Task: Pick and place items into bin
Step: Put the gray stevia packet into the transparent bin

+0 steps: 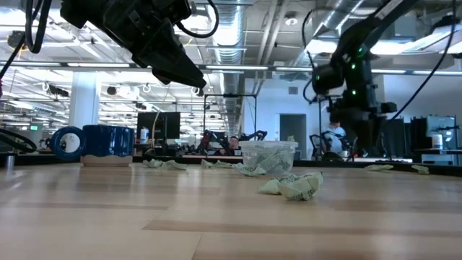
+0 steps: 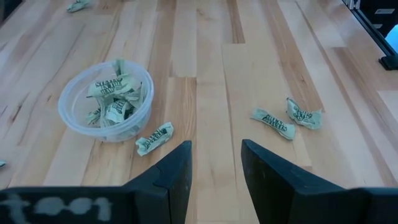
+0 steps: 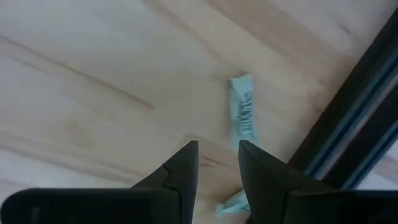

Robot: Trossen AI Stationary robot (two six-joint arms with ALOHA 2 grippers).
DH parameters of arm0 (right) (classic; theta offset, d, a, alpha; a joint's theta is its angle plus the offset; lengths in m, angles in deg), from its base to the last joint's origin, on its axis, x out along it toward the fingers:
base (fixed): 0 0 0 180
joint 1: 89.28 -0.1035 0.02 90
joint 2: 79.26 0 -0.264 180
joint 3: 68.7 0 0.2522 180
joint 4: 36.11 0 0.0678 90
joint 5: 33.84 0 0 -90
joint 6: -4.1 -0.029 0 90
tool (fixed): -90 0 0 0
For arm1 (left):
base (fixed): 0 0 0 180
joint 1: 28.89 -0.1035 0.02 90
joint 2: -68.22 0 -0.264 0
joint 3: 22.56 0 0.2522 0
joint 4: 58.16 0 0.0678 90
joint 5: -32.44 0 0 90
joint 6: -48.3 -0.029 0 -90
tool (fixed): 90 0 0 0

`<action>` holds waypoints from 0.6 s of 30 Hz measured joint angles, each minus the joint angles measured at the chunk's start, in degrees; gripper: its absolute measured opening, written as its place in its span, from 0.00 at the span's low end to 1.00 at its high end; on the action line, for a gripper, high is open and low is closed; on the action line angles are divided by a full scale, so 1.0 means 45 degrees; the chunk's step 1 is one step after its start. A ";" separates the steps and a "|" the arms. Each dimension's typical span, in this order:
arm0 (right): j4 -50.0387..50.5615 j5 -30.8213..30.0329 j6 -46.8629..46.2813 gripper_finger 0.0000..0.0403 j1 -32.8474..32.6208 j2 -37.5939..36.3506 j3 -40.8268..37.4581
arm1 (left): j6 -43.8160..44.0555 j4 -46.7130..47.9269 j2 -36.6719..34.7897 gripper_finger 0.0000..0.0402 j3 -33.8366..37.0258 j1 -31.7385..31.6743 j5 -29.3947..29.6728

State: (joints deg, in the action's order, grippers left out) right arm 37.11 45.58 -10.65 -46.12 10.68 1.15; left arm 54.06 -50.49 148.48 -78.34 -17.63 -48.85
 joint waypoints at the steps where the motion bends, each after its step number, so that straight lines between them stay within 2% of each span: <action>1: 0.0102 -0.0002 0.0207 0.27 0.0180 0.0345 0.0205 | -0.0006 0.0004 0.0000 0.32 0.0000 -0.0004 0.0031; 10: 0.0427 0.0016 0.2154 0.27 0.1189 0.2594 0.1483 | -0.0097 0.0010 0.0000 0.32 0.0000 -0.0004 0.0078; 18: 0.1295 0.0015 0.3765 0.27 0.1757 0.3772 0.2270 | -0.0083 0.0010 0.0000 0.32 0.0000 -0.0004 0.0073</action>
State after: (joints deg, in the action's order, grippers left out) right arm 42.94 45.64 6.29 -38.22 27.65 11.36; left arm 53.69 -50.44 148.48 -78.34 -17.65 -48.52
